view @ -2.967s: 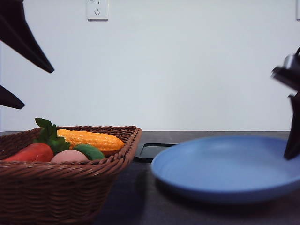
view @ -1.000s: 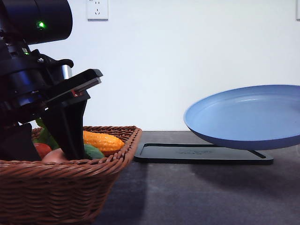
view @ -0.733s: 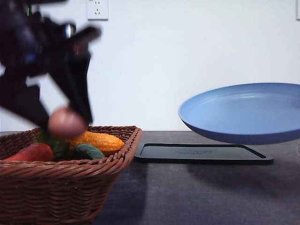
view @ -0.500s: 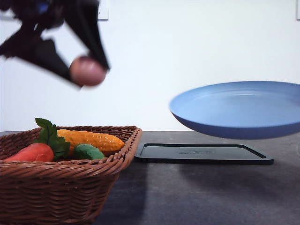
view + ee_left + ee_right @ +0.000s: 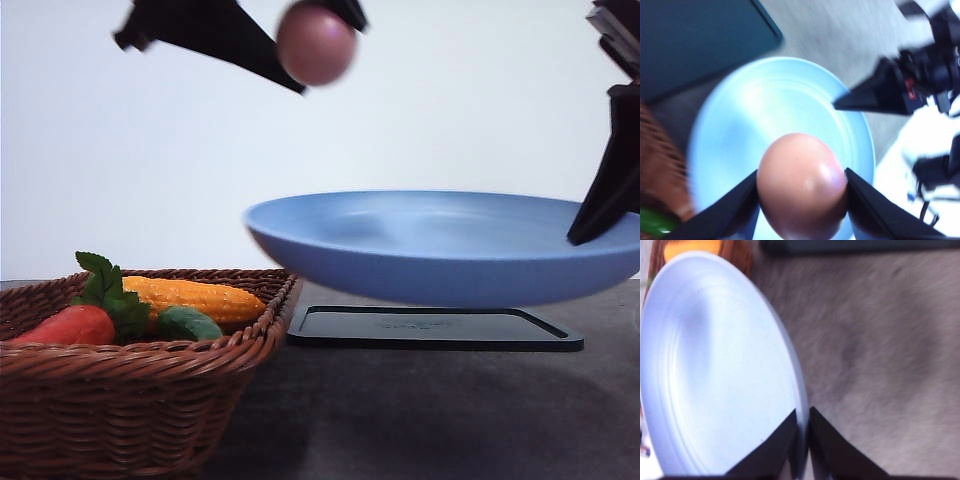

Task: Transfer egg from basket to plate and serve

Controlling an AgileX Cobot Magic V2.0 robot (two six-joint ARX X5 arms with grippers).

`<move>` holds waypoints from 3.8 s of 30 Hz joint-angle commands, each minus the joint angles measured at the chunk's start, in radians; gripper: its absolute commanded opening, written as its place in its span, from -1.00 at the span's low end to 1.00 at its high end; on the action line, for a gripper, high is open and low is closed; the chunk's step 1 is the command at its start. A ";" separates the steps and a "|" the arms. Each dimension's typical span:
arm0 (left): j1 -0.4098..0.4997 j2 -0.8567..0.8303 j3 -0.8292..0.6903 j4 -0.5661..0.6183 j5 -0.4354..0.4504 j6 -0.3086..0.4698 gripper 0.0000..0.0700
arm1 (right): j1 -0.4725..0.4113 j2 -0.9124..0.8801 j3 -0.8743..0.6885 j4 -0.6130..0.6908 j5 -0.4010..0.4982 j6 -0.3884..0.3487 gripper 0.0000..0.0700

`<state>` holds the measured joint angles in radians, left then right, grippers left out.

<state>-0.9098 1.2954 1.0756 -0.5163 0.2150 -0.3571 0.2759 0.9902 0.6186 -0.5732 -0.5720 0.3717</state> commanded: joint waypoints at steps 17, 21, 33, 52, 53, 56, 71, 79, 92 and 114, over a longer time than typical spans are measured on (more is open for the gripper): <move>-0.074 0.216 0.019 0.012 0.002 0.070 -0.45 | 0.052 0.016 0.019 0.008 -0.016 0.021 -1.00; -0.074 0.216 0.019 0.011 0.002 0.069 -0.44 | 0.052 0.016 0.019 0.008 -0.017 0.021 -1.00; -0.074 0.209 0.039 -0.002 0.002 0.050 0.34 | 0.051 0.016 0.019 0.008 -0.031 0.020 -1.00; -0.056 -0.097 0.244 -0.375 -0.293 0.114 0.31 | 0.019 0.206 0.128 -0.004 -0.042 -0.040 -1.00; -0.056 -0.127 0.244 -0.391 -0.329 0.114 0.31 | 0.006 0.236 0.154 -0.004 -0.042 -0.052 -1.00; -0.056 -0.211 0.244 -0.424 -0.429 0.113 0.31 | -0.044 0.324 0.237 -0.004 -0.042 -0.086 -1.00; -0.056 -0.503 0.244 -0.456 -0.617 0.103 0.31 | -0.225 0.809 0.662 -0.010 -0.061 -0.117 -1.00; -0.056 -0.511 0.244 -0.461 -0.629 0.103 0.31 | -0.245 1.031 0.825 -0.050 -0.061 -0.115 -1.00; -0.056 -0.469 0.244 -0.479 -0.629 0.102 0.19 | -0.246 1.089 0.837 -0.048 -0.052 -0.140 -0.47; -0.053 -0.283 0.244 -0.454 -0.639 0.164 -0.84 | -0.312 0.805 0.909 -0.344 0.004 -0.266 -0.81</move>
<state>-0.9571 0.9980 1.3006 -0.9909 -0.4167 -0.2293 -0.0405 1.8018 1.5077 -0.9030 -0.5748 0.1553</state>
